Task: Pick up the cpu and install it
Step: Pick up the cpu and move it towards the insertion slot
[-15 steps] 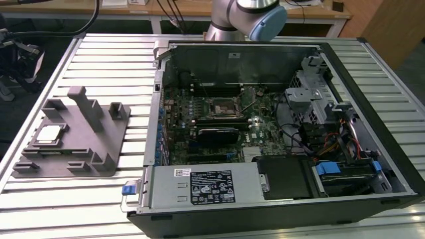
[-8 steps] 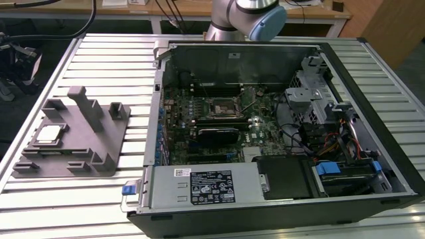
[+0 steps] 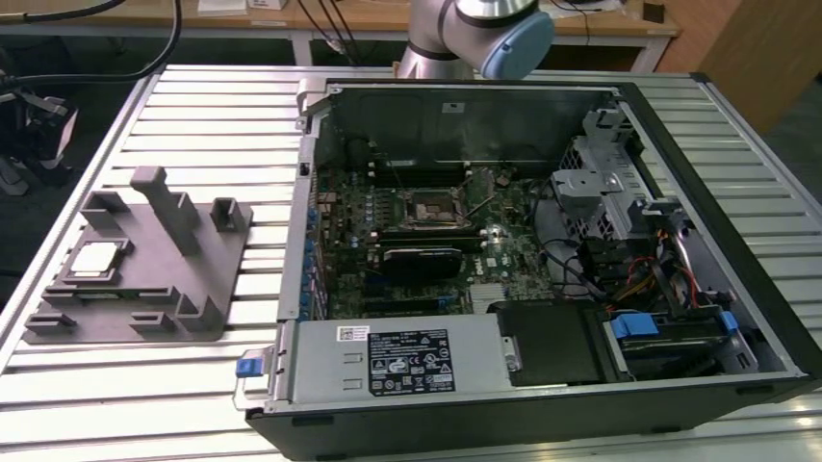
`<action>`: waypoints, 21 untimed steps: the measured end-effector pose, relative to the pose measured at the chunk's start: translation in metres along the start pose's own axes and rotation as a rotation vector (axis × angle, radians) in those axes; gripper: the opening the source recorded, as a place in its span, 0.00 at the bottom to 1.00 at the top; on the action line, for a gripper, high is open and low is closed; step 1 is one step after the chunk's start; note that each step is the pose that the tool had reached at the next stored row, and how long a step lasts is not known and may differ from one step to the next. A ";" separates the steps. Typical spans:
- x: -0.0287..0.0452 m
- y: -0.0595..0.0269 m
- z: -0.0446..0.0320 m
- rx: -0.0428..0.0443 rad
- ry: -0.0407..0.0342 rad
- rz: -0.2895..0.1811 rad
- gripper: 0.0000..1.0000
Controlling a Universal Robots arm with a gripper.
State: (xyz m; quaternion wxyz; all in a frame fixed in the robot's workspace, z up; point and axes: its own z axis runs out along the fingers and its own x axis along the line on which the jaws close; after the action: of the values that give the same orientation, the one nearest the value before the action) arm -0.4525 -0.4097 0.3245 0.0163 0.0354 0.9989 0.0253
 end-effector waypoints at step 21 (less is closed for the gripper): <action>0.0098 -0.0034 0.0222 0.0002 0.0004 0.000 0.11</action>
State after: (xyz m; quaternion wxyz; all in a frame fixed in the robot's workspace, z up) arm -0.4618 -0.4113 0.3018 0.0161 0.0354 0.9989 0.0252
